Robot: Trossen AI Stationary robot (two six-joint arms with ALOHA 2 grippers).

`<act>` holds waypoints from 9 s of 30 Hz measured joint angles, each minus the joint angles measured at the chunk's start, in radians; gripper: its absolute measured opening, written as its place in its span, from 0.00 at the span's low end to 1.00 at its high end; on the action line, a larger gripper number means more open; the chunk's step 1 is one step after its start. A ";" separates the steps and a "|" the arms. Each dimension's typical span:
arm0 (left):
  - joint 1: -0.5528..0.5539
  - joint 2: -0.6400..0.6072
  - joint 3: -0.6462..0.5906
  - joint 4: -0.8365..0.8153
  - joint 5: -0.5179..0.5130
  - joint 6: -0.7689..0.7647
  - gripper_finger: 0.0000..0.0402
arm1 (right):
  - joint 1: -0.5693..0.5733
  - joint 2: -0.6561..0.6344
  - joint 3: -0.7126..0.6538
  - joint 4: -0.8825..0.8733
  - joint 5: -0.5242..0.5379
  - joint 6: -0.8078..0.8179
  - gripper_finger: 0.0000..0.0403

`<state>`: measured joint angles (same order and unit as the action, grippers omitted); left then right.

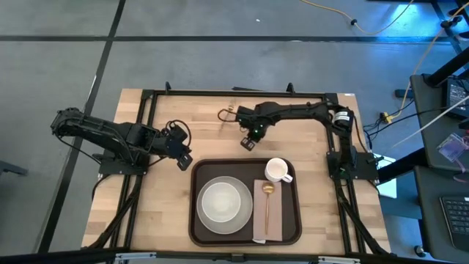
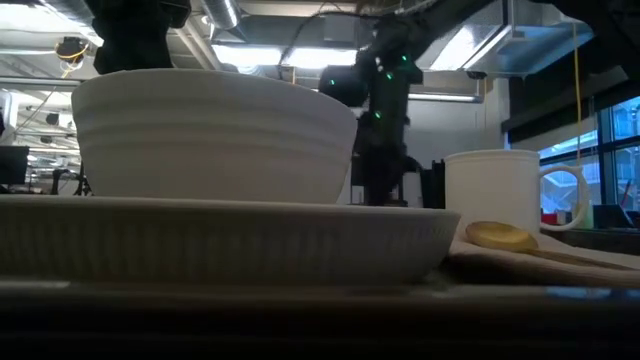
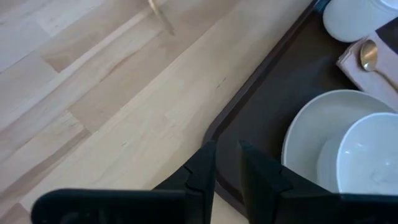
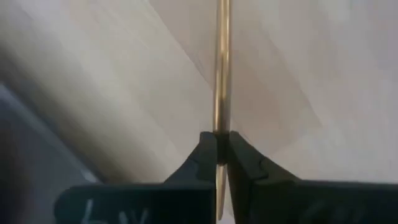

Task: Set up tray
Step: Put the gold knife on the brown napkin to the right of the gold spoon, then put the gold fork on the brown napkin to the left of the gold spoon

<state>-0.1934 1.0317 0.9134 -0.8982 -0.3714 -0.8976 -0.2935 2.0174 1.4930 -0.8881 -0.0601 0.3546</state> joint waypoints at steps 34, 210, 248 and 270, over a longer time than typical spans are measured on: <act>-0.001 -0.032 0.000 -0.047 0.000 0.153 0.15 | 0.787 -0.015 0.671 -0.681 0.175 1.360 0.02; -0.001 -0.028 0.000 0.198 -0.100 0.120 0.32 | 0.790 -0.423 0.373 -0.683 0.535 0.793 0.50; 0.845 0.804 0.271 0.575 0.452 0.765 0.46 | 0.675 -0.832 -0.242 -0.360 0.726 1.105 0.50; 0.824 0.967 0.320 0.539 0.344 0.780 0.42 | 0.662 -0.831 -0.242 -0.340 0.712 1.107 0.50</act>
<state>0.6302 1.9991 1.2335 -0.3591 -0.0271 -0.1179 0.3683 1.1866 1.2507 -1.2278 0.6518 1.4612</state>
